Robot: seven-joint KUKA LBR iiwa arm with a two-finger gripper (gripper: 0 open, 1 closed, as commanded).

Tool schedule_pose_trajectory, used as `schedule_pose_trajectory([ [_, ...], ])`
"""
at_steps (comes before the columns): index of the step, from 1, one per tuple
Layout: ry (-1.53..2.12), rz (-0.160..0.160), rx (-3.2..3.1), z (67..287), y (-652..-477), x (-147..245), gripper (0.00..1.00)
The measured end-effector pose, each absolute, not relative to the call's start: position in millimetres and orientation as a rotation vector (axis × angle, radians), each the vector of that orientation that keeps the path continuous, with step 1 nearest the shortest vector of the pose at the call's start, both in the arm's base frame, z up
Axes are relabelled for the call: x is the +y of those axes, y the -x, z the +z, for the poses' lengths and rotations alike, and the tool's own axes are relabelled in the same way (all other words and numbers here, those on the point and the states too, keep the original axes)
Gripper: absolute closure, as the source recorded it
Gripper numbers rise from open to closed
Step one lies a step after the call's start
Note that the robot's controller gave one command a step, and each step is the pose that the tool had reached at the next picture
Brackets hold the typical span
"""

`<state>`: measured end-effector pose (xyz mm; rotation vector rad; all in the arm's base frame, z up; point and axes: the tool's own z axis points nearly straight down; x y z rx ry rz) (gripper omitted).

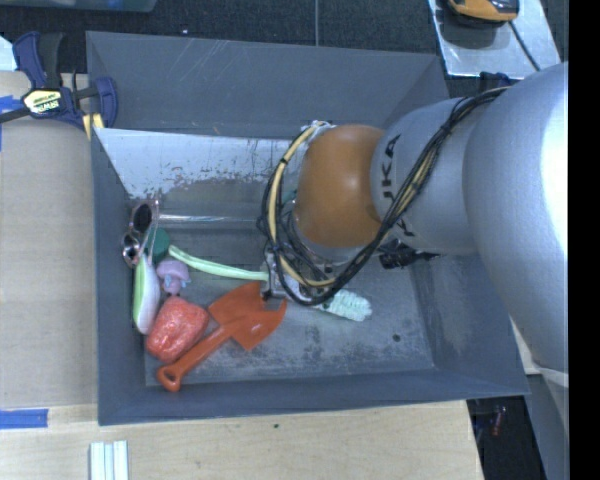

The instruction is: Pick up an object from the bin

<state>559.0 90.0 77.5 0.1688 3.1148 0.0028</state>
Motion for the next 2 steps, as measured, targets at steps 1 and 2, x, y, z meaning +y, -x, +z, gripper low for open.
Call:
schedule_pose_trajectory([
  [1,-0.170,0.000,3.124,115.2,-556.3,89.5,1.00],
  [2,-0.170,0.004,3.112,142.4,-559.6,89.8,1.00],
])
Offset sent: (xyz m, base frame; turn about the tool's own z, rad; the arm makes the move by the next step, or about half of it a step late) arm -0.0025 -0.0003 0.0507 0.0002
